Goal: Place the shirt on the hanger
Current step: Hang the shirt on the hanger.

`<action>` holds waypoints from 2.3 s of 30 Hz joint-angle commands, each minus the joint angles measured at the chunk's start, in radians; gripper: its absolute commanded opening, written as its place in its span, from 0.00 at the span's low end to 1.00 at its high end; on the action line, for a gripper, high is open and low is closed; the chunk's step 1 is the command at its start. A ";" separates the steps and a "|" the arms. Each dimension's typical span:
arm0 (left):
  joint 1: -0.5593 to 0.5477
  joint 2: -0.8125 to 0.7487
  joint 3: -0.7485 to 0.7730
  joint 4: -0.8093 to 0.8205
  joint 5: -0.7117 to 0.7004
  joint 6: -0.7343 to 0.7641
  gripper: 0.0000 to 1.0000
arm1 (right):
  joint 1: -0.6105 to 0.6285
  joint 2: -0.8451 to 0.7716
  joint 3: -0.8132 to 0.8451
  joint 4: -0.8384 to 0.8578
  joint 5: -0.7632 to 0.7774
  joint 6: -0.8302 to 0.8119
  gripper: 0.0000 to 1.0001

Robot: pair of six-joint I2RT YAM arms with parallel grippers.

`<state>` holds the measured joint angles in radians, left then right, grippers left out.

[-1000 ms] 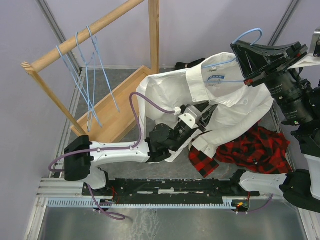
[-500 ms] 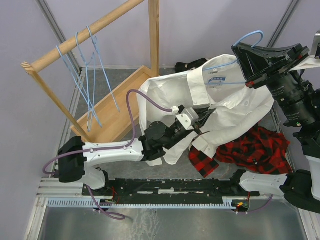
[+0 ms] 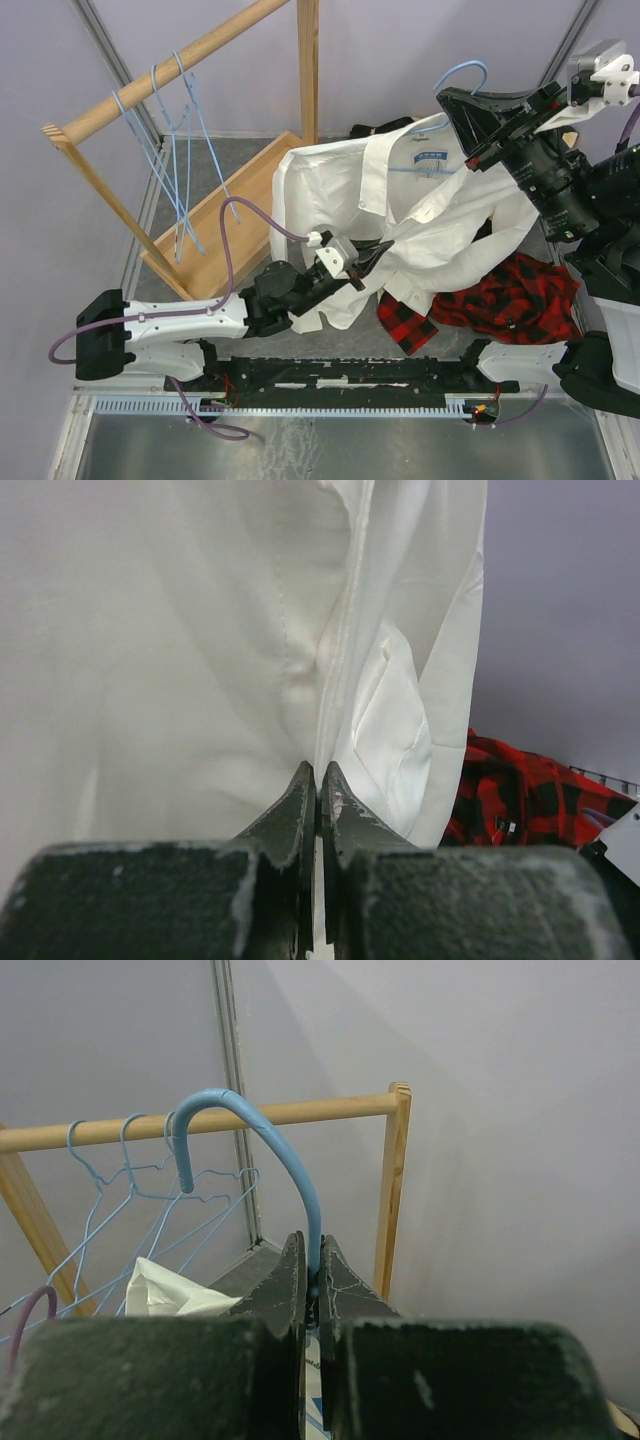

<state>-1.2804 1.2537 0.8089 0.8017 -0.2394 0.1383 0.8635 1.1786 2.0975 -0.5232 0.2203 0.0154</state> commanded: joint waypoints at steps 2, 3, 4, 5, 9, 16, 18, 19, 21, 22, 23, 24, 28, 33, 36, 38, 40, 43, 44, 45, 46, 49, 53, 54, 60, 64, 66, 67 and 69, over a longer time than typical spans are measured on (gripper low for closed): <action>0.003 -0.108 -0.036 -0.186 -0.063 -0.033 0.03 | -0.001 -0.029 0.066 0.103 0.065 -0.093 0.00; 0.003 -0.129 -0.041 -0.212 -0.070 -0.031 0.03 | -0.001 -0.030 0.066 0.098 0.070 -0.099 0.00; 0.002 -0.148 -0.046 -0.237 -0.080 -0.031 0.03 | -0.001 -0.031 0.065 0.095 0.077 -0.105 0.00; 0.003 -0.168 -0.052 -0.256 -0.091 -0.031 0.03 | -0.001 -0.033 0.063 0.094 0.083 -0.110 0.00; 0.002 -0.243 -0.071 -0.307 -0.138 -0.023 0.03 | -0.002 -0.040 0.055 0.098 0.094 -0.109 0.00; 0.003 -0.175 0.049 -0.366 -0.087 -0.024 0.11 | -0.001 -0.002 0.045 0.090 0.053 -0.053 0.00; 0.002 -0.132 0.102 -0.368 -0.068 -0.020 0.19 | -0.002 0.019 0.052 0.084 0.040 -0.036 0.00; 0.002 -0.113 0.131 -0.372 -0.056 -0.021 0.27 | -0.001 0.028 0.057 0.080 0.033 -0.030 0.00; 0.002 -0.081 0.187 -0.387 -0.040 -0.022 0.48 | -0.001 0.039 0.070 0.074 0.027 -0.026 0.00; 0.001 -0.075 0.203 -0.400 -0.036 -0.024 0.54 | -0.001 0.037 0.073 0.071 0.031 -0.030 0.00; 0.001 -0.079 0.211 -0.412 -0.035 -0.028 0.60 | -0.001 0.032 0.069 0.068 0.037 -0.035 0.00; 0.001 -0.092 0.209 -0.422 -0.034 -0.038 0.67 | -0.001 0.024 0.062 0.061 0.047 -0.042 0.00; 0.001 -0.190 0.163 -0.477 0.006 -0.049 0.82 | -0.001 -0.046 -0.054 0.032 0.129 -0.077 0.00; 0.001 -0.331 0.133 -0.666 0.118 -0.040 0.83 | -0.001 -0.185 -0.294 0.039 0.231 -0.095 0.00; 0.000 -0.387 0.158 -0.764 0.152 -0.039 0.77 | -0.001 -0.259 -0.421 0.027 0.203 -0.080 0.00; 0.000 -0.417 0.177 -0.789 0.167 -0.037 0.74 | -0.002 -0.308 -0.506 0.018 0.117 -0.081 0.00; 0.001 -0.436 0.196 -0.787 0.164 -0.033 0.73 | -0.001 -0.357 -0.584 0.003 -0.018 -0.088 0.00; 0.001 -0.426 0.251 -0.782 0.131 -0.006 0.73 | -0.001 -0.415 -0.700 0.032 -0.184 -0.070 0.01; 0.000 -0.410 0.279 -0.784 0.124 0.003 0.74 | -0.002 -0.429 -0.731 0.047 -0.211 -0.058 0.01; 0.001 -0.393 0.307 -0.789 0.126 0.011 0.74 | -0.001 -0.438 -0.758 0.058 -0.229 -0.045 0.01; 0.001 -0.372 0.348 -0.793 0.133 0.018 0.73 | -0.002 -0.446 -0.784 0.072 -0.245 -0.037 0.01; 0.001 -0.309 0.425 -0.793 0.161 0.042 0.75 | -0.001 -0.458 -0.846 0.106 -0.295 -0.029 0.01; 0.001 -0.237 0.505 -0.792 0.179 0.076 0.77 | -0.001 -0.446 -0.877 0.114 -0.327 -0.021 0.02; 0.000 -0.222 0.517 -0.792 0.181 0.079 0.78 | -0.001 -0.446 -0.889 0.125 -0.333 -0.019 0.01; 0.000 -0.165 0.550 -0.796 0.173 0.087 0.79 | -0.001 -0.446 -0.923 0.160 -0.355 -0.024 0.01; 0.000 -0.137 0.559 -0.797 0.191 0.067 0.73 | -0.001 -0.440 -0.926 0.161 -0.375 -0.039 0.02; 0.000 -0.121 0.571 -0.811 0.218 0.061 0.66 | -0.001 -0.440 -0.928 0.167 -0.397 -0.044 0.02; 0.001 -0.110 0.579 -0.823 0.228 0.061 0.61 | -0.001 -0.441 -0.932 0.176 -0.406 -0.045 0.02; 0.001 -0.095 0.594 -0.837 0.225 0.060 0.51 | -0.002 -0.446 -0.942 0.182 -0.422 -0.051 0.02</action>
<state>-1.2804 1.1404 1.3338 -0.0292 -0.0494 0.1852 0.8619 0.7414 1.1622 -0.4442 -0.1486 -0.0177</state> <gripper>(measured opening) 0.573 0.027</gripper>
